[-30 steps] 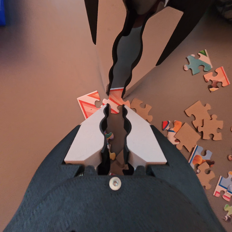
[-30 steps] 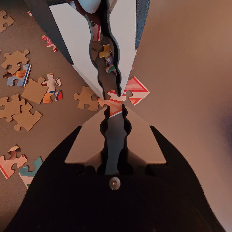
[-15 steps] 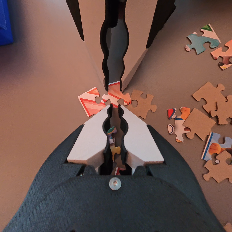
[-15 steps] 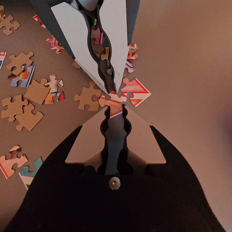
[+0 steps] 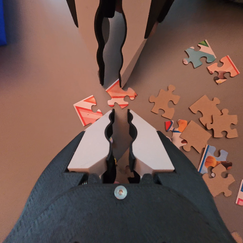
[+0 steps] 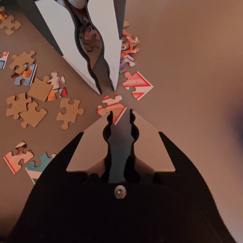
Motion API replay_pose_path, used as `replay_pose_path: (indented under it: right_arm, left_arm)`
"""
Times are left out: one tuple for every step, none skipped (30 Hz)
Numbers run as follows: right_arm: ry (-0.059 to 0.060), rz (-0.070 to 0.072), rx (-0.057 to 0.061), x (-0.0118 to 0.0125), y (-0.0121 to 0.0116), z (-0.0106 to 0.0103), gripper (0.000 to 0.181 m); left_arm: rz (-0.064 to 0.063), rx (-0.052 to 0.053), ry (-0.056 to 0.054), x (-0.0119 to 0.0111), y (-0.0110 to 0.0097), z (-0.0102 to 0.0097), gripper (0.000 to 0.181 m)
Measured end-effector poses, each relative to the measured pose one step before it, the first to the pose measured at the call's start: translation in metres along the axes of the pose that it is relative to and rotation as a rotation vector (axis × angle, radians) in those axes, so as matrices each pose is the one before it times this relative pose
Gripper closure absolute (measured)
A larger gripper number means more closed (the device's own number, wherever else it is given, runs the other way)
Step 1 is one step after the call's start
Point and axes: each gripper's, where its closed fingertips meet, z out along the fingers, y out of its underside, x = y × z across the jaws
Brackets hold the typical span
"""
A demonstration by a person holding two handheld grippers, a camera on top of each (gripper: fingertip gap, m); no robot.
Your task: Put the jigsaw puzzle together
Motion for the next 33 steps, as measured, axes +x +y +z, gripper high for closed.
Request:
replay_pose_path:
  right_arm:
    - [-0.0062,-0.0019,-0.0099,-0.0011,0.00229,0.00109,0.158]
    - [-0.0038,-0.002,0.0027,-0.00098,-0.00048,0.00062,0.16]
    - [-0.0017,-0.0007,-0.0014,-0.00067,-0.00028,0.00066,0.163]
    - [-0.0056,-0.0007,0.0025,-0.0012,-0.00053,0.00093,0.166]
    - [-0.0044,0.0,0.0042,-0.00099,-0.00087,0.00087,0.167]
    - [0.0012,-0.0008,0.0026,-0.00006,-0.00069,0.00066,0.167]
    - [0.0011,0.0007,0.0006,0.0,-0.00027,0.00023,0.167]
    - [-0.0008,0.0004,0.0006,-0.00019,-0.00018,0.00013,0.168]
    - [-0.0028,0.0007,0.0029,-0.00028,-0.00022,0.00015,0.168]
    - [-0.0046,0.0037,0.0051,-0.0001,-0.00031,0.00014,0.168]
    - [-0.0043,0.0047,0.0069,0.00011,-0.00042,0.00009,0.168]
    - [-0.0023,0.0048,0.0073,0.00052,-0.00038,-0.00001,0.17]
    - [-0.0023,0.0047,0.0046,0.00035,-0.00021,0.00002,0.171]
    - [-0.0013,0.0018,0.0037,0.00015,-0.00006,0.00001,0.171]
    - [-0.0022,0.0025,0.0036,0.00011,-0.00009,0.00002,0.171]
    - [-0.0032,0.0028,0.0034,-0.00005,-0.00007,0.00001,0.171]
    - [-0.0081,0.0025,0.0045,-0.00057,-0.00004,0.00001,0.171]
    - [-0.0219,0.0011,0.0066,-0.00283,-0.00038,0.00067,0.178]
    - [-0.0225,0.0008,0.0064,-0.00338,-0.00094,0.00179,0.181]
    - [0.0003,-0.0016,-0.0001,-0.00028,-0.00068,0.00067,0.181]
    - [0.0072,0.0006,-0.0026,0.00106,0.00033,-0.00047,0.181]
    - [0.0053,0.0027,-0.0005,0.0014,0.00071,-0.00105,0.181]
    - [0.0072,0.0041,-0.0002,0.00189,0.0011,-0.0014,0.179]
    - [0.0016,0.0039,-0.0015,0.00082,0.00093,-0.00134,0.175]
    - [-0.0018,0.0007,-0.0015,-0.00035,0.00041,-0.00116,0.173]
    - [-0.004,-0.0034,-0.0026,-0.00144,-0.00028,-0.001,0.171]
    - [-0.0017,-0.0046,-0.0054,-0.00145,0.00017,-0.00086,0.172]
    - [0.0011,-0.0028,-0.0056,-0.00082,0.00055,-0.00089,0.171]
    - [-0.0007,0.0006,-0.0074,-0.00086,0.00125,-0.00029,0.171]
    - [0.0001,-0.0005,-0.011,-0.0007,0.00209,0.00055,0.171]
    - [-0.0038,0.0003,-0.003,-0.00121,0.00076,0.00101,0.171]
    - [-0.0082,0.0013,0.0009,-0.00178,-0.0003,0.00076,0.171]
    - [-0.0065,-0.002,0.0009,-0.0018,-0.00016,0.00076,0.172]
  left_arm:
    - [0.0006,-0.0043,-0.0067,0.00151,-0.00027,0.00234,0.16]
    - [0.0,0.0067,-0.0017,0.00218,-0.00224,0.00179,0.158]
    - [-0.0069,0.0026,-0.0009,0.0015,-0.00178,0.00123,0.157]
    - [-0.0006,-0.0021,-0.0161,-0.00117,-0.00087,0.00095,0.159]
    - [0.0046,-0.0037,-0.0218,-0.00231,-0.00031,0.00042,0.164]
    - [0.0009,-0.0004,-0.0035,0.00011,-0.00019,0.00025,0.165]
    - [-0.0011,0.0022,0.0006,0.00068,-0.00015,0.00013,0.166]
    - [0.0005,0.0049,-0.0021,0.00075,-0.00013,0.00013,0.168]
    - [0.003,0.0032,-0.0079,0.0002,0.00016,-0.00006,0.168]
    - [0.0072,0.0024,-0.0085,0.00008,0.00011,-0.00004,0.168]
    - [0.0049,0.0018,-0.0066,0.00008,0.00014,-0.00002,0.168]
    - [0.0075,0.0013,-0.007,0.00014,-0.00014,-0.00009,0.169]
    - [0.0097,-0.0004,-0.0087,0.00003,-0.00001,-0.00005,0.169]
    - [0.0108,-0.0025,-0.0096,0.00006,-0.00001,-0.00004,0.17]
    - [0.0116,-0.0036,-0.0098,0.00002,-0.00006,-0.00001,0.17]
    - [0.0148,-0.0043,-0.0109,0.00006,-0.00001,-0.00001,0.17]
    - [0.0123,-0.0022,-0.0098,0.00004,-0.00022,-0.00017,0.172]
    - [0.0106,0.0162,-0.0218,-0.00196,-0.00324,-0.00121,0.181]
    - [0.0135,-0.0068,-0.023,-0.00312,0.00029,-0.00015,0.181]
    - [0.0212,-0.0315,-0.0086,-0.00057,0.00429,0.00155,0.181]
    - [0.0098,0.0011,-0.0015,0.00074,-0.00075,0.00042,0.181]
    - [-0.0096,0.0044,0.0166,0.00273,-0.00149,-0.0008,0.181]
    - [-0.0117,0.0152,0.0089,0.00158,-0.00237,-0.00269,0.181]
    - [-0.0163,0.0221,0.0048,0.00018,-0.00292,-0.00419,0.181]
    - [-0.0207,0.0155,0.0127,0.0009,-0.00139,-0.0038,0.181]
    - [-0.0164,-0.0044,0.0225,0.00256,0.00184,-0.00179,0.177]
    - [0.0069,-0.0217,0.0056,0.00114,0.00469,0.00032,0.174]
    - [0.0311,-0.0228,-0.0156,-0.00125,0.00497,0.00171,0.171]
    - [0.024,-0.0172,0.0097,0.00176,0.00367,0.00329,0.169]
    - [-0.0002,0.0225,0.0242,0.00252,-0.00323,0.00136,0.168]
    - [-0.0084,0.0018,0.0155,0.00003,-0.0009,0.00131,0.168]
    - [0.0058,-0.0006,0.005,-0.00098,-0.00089,0.00086,0.167]
    - [0.0066,-0.0008,0.0098,-0.00002,-0.00083,0.00088,0.169]
